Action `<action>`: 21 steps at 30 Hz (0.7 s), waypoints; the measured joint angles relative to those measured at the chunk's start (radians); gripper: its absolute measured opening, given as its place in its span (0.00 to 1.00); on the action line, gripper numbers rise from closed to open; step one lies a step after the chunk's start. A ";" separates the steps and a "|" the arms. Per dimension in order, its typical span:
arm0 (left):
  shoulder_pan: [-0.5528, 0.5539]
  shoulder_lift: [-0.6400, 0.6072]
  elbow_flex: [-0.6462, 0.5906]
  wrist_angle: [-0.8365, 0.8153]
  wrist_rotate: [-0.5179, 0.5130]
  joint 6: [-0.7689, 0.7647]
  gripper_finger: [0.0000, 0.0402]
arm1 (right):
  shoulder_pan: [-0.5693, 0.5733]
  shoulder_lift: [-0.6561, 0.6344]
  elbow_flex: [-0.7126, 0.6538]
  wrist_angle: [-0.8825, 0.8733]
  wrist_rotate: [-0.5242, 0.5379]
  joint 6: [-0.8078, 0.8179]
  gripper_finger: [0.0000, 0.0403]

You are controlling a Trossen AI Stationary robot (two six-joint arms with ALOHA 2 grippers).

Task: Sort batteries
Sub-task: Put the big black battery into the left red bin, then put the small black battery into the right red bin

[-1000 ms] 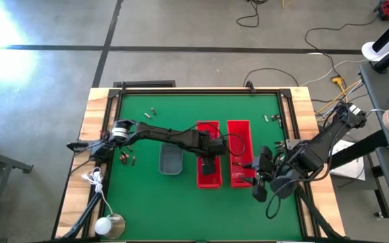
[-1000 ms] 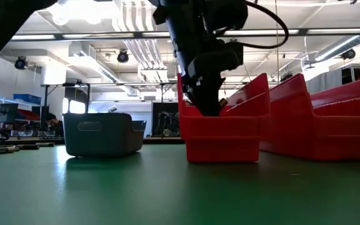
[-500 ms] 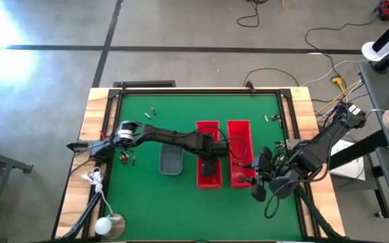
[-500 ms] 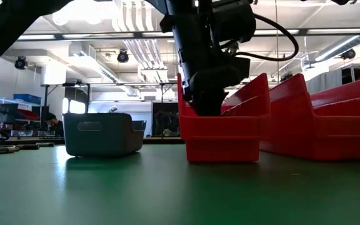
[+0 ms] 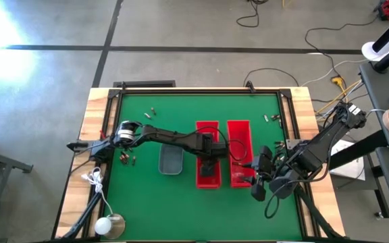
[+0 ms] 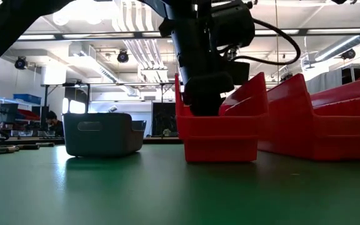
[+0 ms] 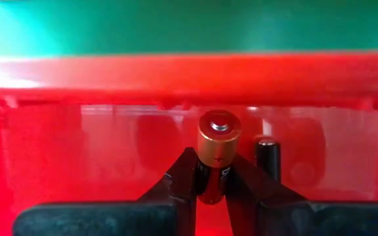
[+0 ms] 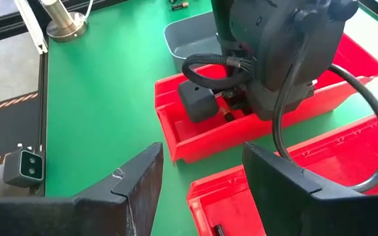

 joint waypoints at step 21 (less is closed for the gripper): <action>0.000 0.000 -0.055 0.074 0.028 -0.012 0.20 | 0.000 0.000 -0.011 0.048 0.000 -0.023 0.51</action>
